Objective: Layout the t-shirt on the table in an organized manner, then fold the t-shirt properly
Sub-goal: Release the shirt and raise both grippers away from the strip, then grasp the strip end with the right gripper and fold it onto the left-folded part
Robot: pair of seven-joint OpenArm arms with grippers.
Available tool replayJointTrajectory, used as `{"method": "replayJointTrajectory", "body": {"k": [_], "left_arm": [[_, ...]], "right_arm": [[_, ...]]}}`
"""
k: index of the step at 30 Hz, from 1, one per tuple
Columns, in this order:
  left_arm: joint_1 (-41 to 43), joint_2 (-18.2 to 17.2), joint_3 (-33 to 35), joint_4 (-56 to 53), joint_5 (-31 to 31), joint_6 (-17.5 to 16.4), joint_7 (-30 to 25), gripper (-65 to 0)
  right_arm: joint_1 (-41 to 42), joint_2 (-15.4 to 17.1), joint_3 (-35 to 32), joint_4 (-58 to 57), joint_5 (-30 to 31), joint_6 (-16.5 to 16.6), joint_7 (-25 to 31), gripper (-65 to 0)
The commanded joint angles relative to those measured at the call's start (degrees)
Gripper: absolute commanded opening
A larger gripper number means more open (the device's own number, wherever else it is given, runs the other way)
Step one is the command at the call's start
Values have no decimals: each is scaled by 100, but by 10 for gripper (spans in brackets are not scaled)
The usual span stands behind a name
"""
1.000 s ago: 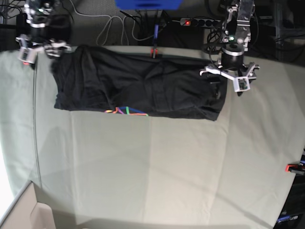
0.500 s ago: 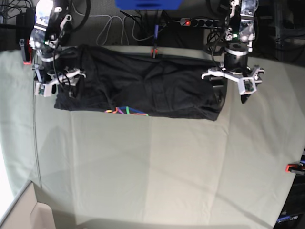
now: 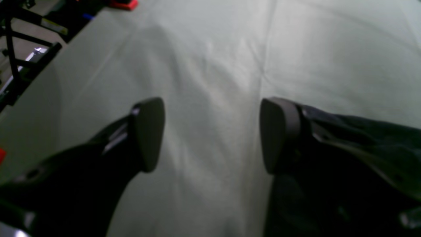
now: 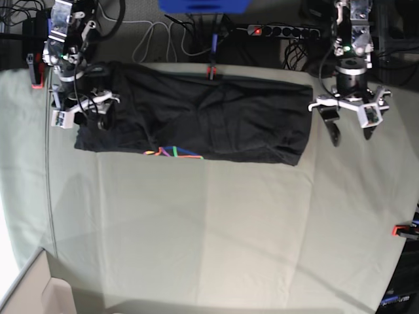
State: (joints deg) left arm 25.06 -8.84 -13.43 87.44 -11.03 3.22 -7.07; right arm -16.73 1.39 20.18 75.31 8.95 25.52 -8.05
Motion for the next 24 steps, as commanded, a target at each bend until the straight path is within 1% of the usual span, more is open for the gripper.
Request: {"method": "replayJointTrajectory", "body": {"k": [1, 2, 3, 5, 6, 9, 10, 13, 17, 21, 22, 24], "left_arm": [[-22, -52, -112, 113, -1, 25, -150, -212], [-22, -43, -165, 113, -1, 25, -150, -212], [-22, -43, -209, 113, -1, 25, -150, -212], [-22, -52, -332, 113, -1, 25, -141, -212], [-22, -43, -376, 113, -1, 25, -141, -212], [-5, -35, -499, 113, -1, 25, -141, -212], [4, -35, -551, 113, -1, 25, -141, -212], [22, -35, -701, 113, -1, 25, -141, -212], [136, -35, -921, 113, -1, 25, -141, -212], [153, -70, -956, 113, -1, 25, -141, -212], [153, -70, -1017, 113, -1, 25, -141, -212], [153, -61, -1114, 113, 26, 25, -141, -212]], "right_arm": [[-46, -20, -18, -10, -20, 2, -254, -199], [-54, -20, -62, -10, -20, 11, -254, -220], [-63, -29, -194, -10, -20, 11, -254, -256], [-142, 15, -537, -10, -20, 64, -263, -355], [-160, 15, -651, -10, -20, 125, -263, -410], [-160, -11, -801, -10, -20, 389, -263, -633], [-142, -11, -818, -19, -20, 486, -289, -650], [-133, -29, -792, 8, -20, 741, -254, -650], [-221, -126, -783, 579, -20, 749, -289, -650], [-591, -363, -836, 1581, -20, 767, -289, -650], [-678, -477, -898, 1810, -20, 767, -289, -650], [-828, -583, -1047, 2205, -20, 767, -289, -650]]}}
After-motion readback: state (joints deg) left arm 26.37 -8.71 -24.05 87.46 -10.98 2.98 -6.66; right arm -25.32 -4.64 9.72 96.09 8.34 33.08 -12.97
